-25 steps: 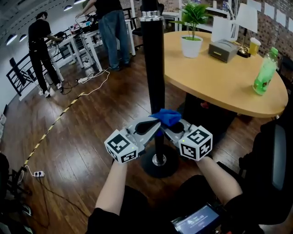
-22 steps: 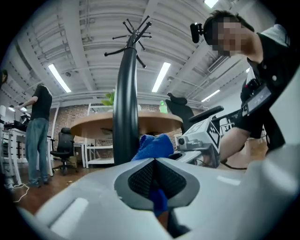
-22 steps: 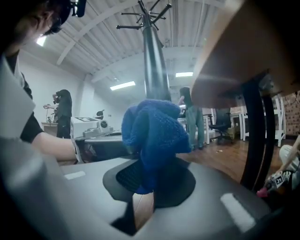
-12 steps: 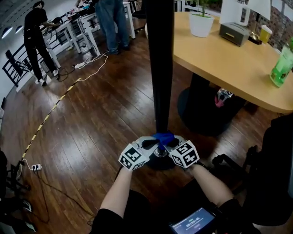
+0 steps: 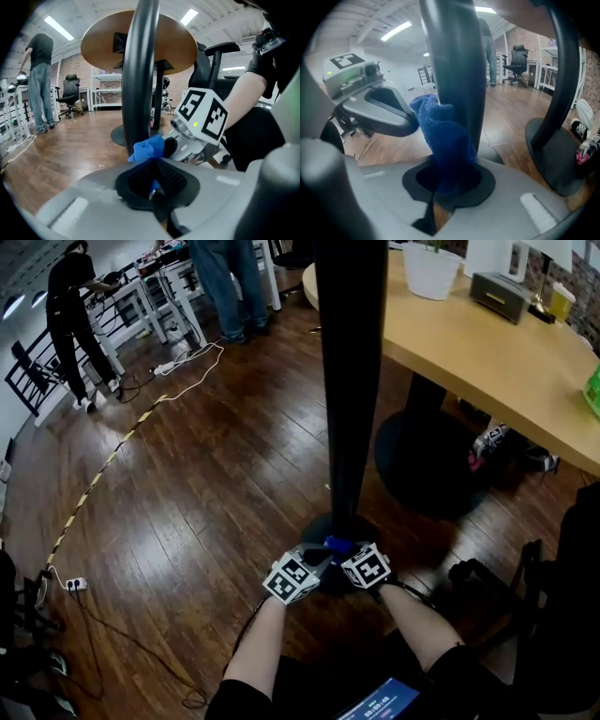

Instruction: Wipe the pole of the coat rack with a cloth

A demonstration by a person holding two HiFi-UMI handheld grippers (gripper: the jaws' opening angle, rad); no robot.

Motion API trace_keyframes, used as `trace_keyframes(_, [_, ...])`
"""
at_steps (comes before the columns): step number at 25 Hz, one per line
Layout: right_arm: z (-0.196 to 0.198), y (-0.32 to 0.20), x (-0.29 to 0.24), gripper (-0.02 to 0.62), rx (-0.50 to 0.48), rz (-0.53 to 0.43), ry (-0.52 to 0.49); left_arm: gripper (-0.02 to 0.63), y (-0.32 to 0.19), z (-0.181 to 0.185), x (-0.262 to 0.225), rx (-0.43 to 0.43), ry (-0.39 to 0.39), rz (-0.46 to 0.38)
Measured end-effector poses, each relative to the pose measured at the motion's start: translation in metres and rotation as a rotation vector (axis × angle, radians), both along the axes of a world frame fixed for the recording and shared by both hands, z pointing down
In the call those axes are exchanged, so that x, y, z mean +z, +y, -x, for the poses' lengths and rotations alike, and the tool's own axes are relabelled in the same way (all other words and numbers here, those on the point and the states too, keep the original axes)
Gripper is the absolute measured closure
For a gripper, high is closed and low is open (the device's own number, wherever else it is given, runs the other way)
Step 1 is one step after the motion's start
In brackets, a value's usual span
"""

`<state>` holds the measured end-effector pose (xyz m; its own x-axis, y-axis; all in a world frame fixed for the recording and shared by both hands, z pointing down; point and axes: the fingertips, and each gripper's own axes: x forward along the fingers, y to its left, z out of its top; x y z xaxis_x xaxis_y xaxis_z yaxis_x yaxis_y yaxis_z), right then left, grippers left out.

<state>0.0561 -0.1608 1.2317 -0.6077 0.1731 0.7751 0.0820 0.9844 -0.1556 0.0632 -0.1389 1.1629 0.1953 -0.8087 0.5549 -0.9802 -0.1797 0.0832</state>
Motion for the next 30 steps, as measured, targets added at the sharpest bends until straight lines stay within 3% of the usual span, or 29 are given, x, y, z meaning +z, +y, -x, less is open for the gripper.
trace_keyframes(5, [0.005, -0.002, 0.014, 0.543, 0.040, 0.005, 0.025, 0.601, -0.003, 0.005, -0.009, -0.031, 0.031, -0.064])
trace_keyframes(8, [0.003, -0.002, -0.011, 0.543, 0.069, 0.056, -0.006, 0.601, -0.007, 0.012, -0.026, -0.063, 0.061, -0.110])
trace_keyframes(10, [0.006, -0.002, -0.043, 0.543, 0.070, 0.066, -0.071, 0.601, -0.007, 0.011, -0.045, -0.036, 0.045, -0.141])
trace_keyframes(17, [0.007, -0.001, -0.232, 0.543, 0.012, 0.030, -0.377, 0.601, -0.008, 0.011, -0.191, -0.056, -0.012, -0.399])
trace_keyframes(22, [0.007, -0.004, -0.395, 0.543, -0.009, -0.002, -0.622, 0.601, -0.010, 0.004, -0.338, -0.072, -0.102, -0.607])
trace_keyframes(26, [0.007, 0.001, -0.505, 0.543, -0.032, -0.051, -0.772, 0.601, -0.007, 0.010, -0.446, -0.081, -0.208, -0.714])
trace_keyframes(30, [0.009, -0.001, -0.593, 0.543, -0.027, -0.018, -0.929, 0.601, -0.009, 0.015, -0.534, -0.087, -0.294, -0.836])
